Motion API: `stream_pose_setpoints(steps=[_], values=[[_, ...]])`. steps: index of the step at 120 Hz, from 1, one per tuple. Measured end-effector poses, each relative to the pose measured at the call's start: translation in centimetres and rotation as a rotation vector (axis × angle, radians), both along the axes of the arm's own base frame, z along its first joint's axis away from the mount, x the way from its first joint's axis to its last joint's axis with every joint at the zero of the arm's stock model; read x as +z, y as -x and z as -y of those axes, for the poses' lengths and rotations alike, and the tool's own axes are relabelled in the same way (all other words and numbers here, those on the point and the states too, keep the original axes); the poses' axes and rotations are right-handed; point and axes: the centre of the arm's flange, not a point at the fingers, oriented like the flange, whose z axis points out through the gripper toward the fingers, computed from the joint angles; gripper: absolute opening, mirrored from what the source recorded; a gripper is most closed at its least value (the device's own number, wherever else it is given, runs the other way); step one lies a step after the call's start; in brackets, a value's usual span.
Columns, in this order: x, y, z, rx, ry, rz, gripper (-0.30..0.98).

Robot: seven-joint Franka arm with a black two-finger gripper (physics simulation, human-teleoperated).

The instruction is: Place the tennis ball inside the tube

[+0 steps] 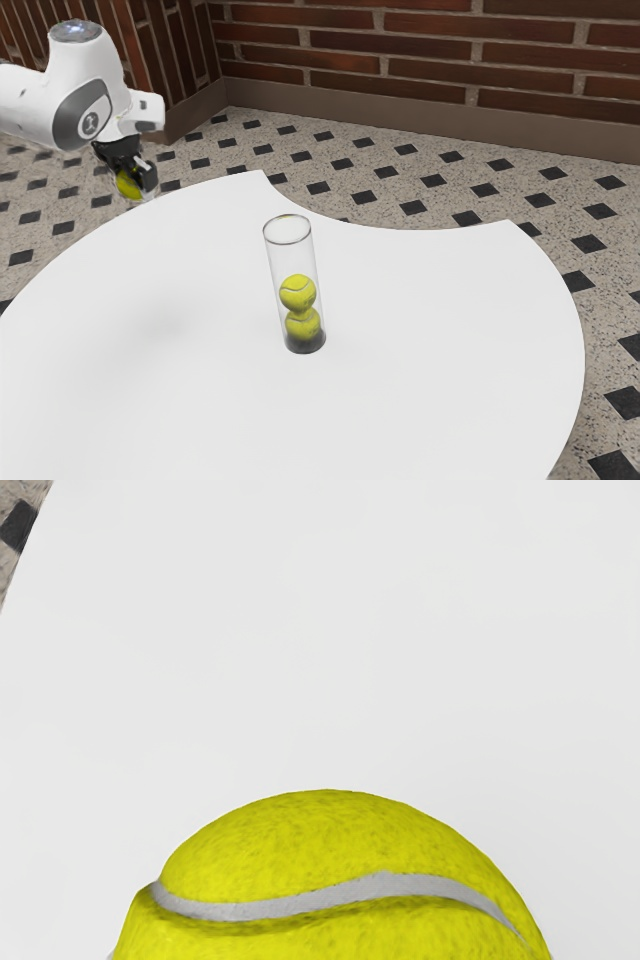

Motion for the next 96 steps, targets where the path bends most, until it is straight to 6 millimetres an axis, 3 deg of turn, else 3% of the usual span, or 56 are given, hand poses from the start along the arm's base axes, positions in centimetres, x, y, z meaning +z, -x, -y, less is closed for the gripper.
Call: stream_pose_setpoints(steps=[9, 24, 66, 86, 96], values=[[4.2, -0.9, 2.1, -0.033, -0.077, 0.001, 0.36], [6.2, -1.7, 5.5, -0.067, -0.141, -0.024, 0.36], [7.9, -4.5, 14.5, -0.199, -0.19, 0.081, 0.34], [7.6, -4.9, 21.0, -0.305, -0.22, 0.118, 0.34], [7.1, -4.9, 23.1, -0.333, -0.227, 0.125, 0.34]])
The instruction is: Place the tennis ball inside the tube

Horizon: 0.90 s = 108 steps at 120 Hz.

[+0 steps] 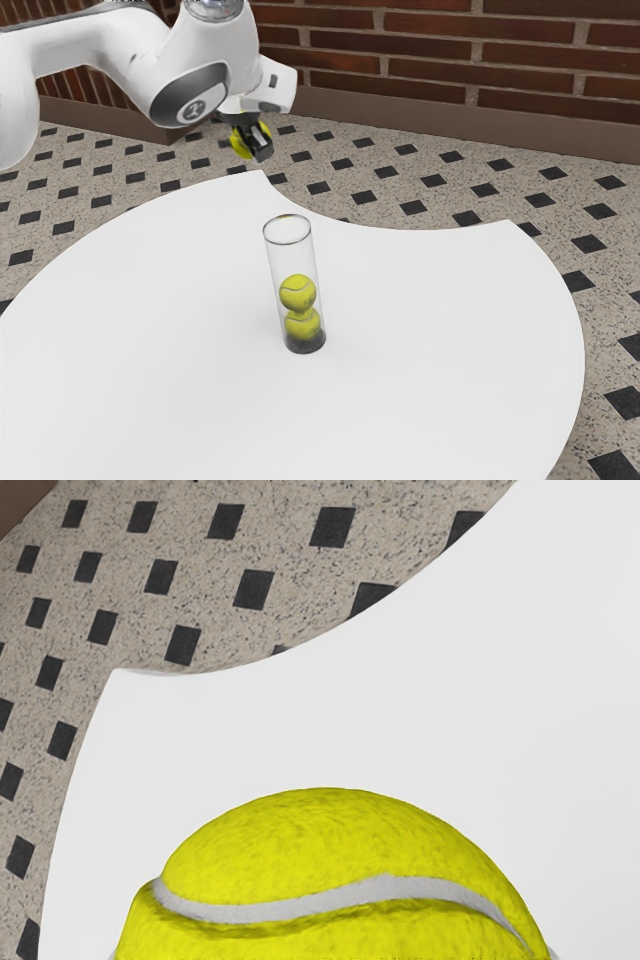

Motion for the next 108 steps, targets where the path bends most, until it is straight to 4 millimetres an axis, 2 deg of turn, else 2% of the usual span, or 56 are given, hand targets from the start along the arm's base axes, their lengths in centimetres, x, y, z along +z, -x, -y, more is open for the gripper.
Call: stream_pose_setpoints(steps=[17, 40, 84, 108], values=[[-2.8, 0.4, 2.7, -0.01, 0.01, -0.038, 0.34], [-3.1, 1.9, 6.2, 0.025, 0.024, -0.07, 0.34], [-3.2, 4.0, 8.5, 0.179, 0.055, -0.124, 0.34], [-3.5, 4.5, 8.3, 0.274, 0.075, -0.147, 0.34]])
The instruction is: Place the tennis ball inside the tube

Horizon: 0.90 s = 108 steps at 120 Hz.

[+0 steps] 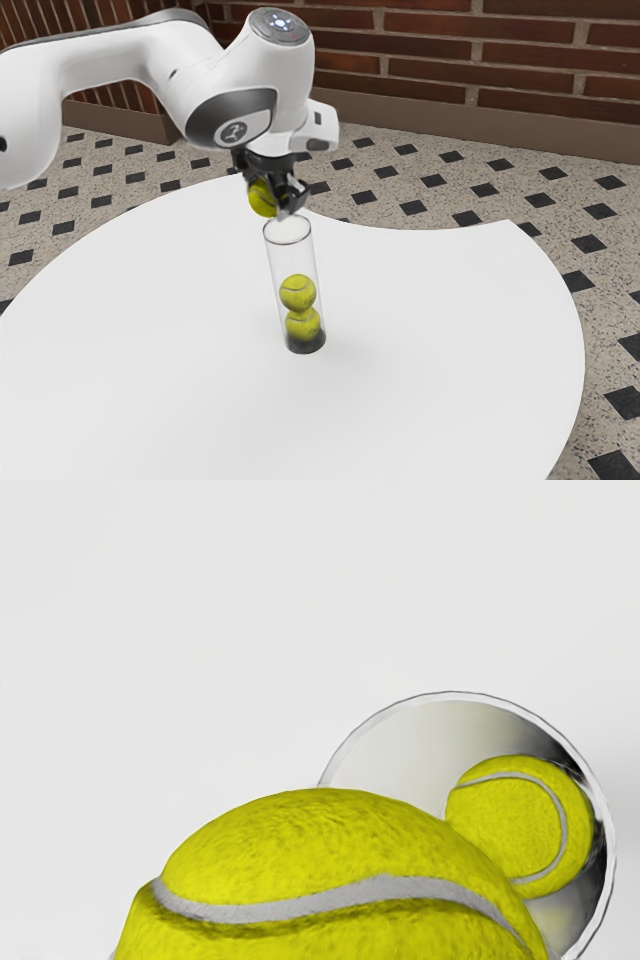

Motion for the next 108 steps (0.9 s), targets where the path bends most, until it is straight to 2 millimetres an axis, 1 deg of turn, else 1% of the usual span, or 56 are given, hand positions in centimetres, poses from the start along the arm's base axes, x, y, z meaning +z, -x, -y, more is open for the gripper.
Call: stream_pose_setpoints(steps=[12, 26, 40, 68, 76, 86, 108], values=[[0.1, 0.0, -0.1, 0.027, -0.006, 0.006, 0.34], [0.5, -0.1, 0.3, 0.016, -0.035, 0.04, 0.34], [0.7, -0.4, 0.2, 0.014, -0.046, 0.064, 0.34], [0.0, -0.9, 0.0, 0.021, -0.043, 0.075, 0.34], [-0.1, -1.0, 0.1, 0.017, -0.041, 0.077, 0.43], [-0.1, -1.0, 0.2, 0.013, -0.038, 0.079, 0.51], [0.4, -0.9, 0.5, 0.002, -0.041, 0.087, 0.61]])
